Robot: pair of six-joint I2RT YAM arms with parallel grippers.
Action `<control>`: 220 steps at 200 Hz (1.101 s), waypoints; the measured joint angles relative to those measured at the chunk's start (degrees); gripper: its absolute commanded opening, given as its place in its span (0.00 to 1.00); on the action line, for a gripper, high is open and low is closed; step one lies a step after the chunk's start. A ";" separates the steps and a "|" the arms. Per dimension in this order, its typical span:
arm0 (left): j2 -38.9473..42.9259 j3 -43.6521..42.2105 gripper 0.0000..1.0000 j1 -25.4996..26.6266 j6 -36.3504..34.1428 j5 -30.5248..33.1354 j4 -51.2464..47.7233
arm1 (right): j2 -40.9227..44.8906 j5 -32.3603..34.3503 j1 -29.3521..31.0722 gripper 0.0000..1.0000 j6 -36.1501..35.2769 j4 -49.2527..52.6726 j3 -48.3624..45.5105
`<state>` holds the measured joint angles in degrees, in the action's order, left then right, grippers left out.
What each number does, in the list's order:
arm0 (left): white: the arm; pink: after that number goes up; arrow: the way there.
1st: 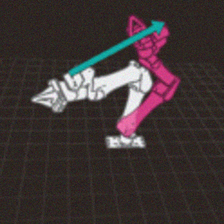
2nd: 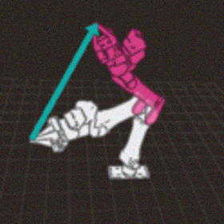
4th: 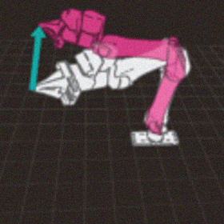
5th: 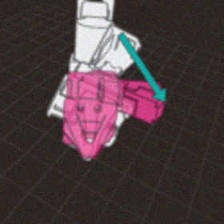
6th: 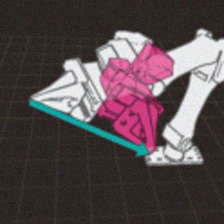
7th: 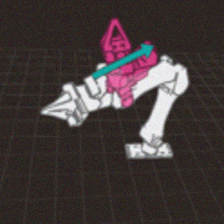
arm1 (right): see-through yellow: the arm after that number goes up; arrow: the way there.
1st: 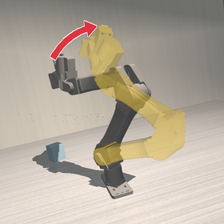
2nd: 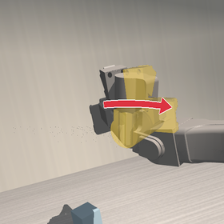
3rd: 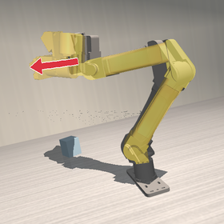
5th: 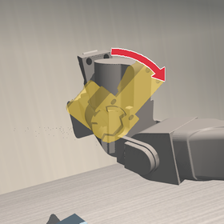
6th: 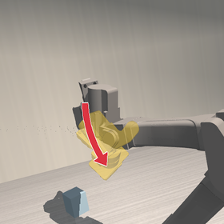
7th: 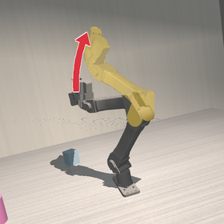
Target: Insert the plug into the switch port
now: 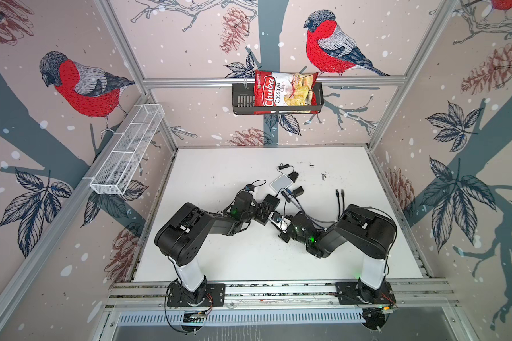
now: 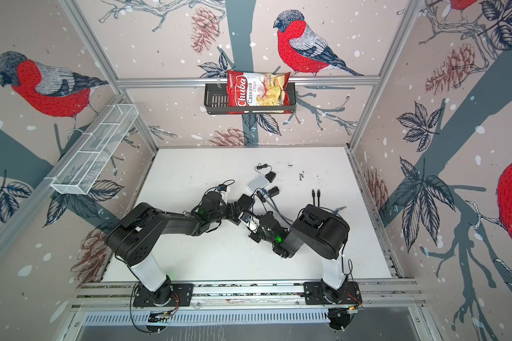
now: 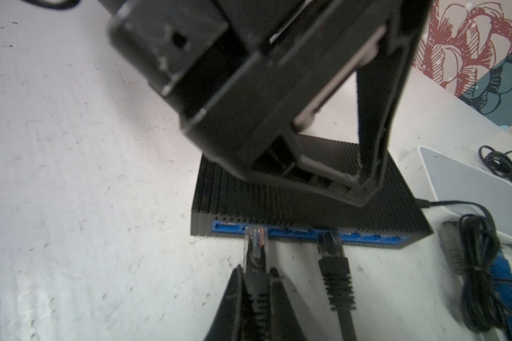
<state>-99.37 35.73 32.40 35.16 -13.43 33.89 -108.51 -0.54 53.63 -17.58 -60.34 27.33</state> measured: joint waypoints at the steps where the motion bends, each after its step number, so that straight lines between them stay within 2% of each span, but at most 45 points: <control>1: 0.00 0.00 0.76 0.00 0.00 0.00 0.00 | -0.02 0.00 0.00 0.07 0.00 -0.04 -0.02; 108: -2.56 -1.51 0.71 0.48 1.36 1.68 7.02 | -1.81 1.20 0.04 0.07 1.29 -1.53 0.83; 220: -5.05 -0.17 0.69 0.68 -3.82 3.02 9.05 | -5.22 1.73 -0.55 0.07 -1.11 -5.95 2.21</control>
<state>-104.42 35.55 33.08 31.33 -10.41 42.94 -113.73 1.19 53.08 -18.70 -66.28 29.54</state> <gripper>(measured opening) 0.695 0.150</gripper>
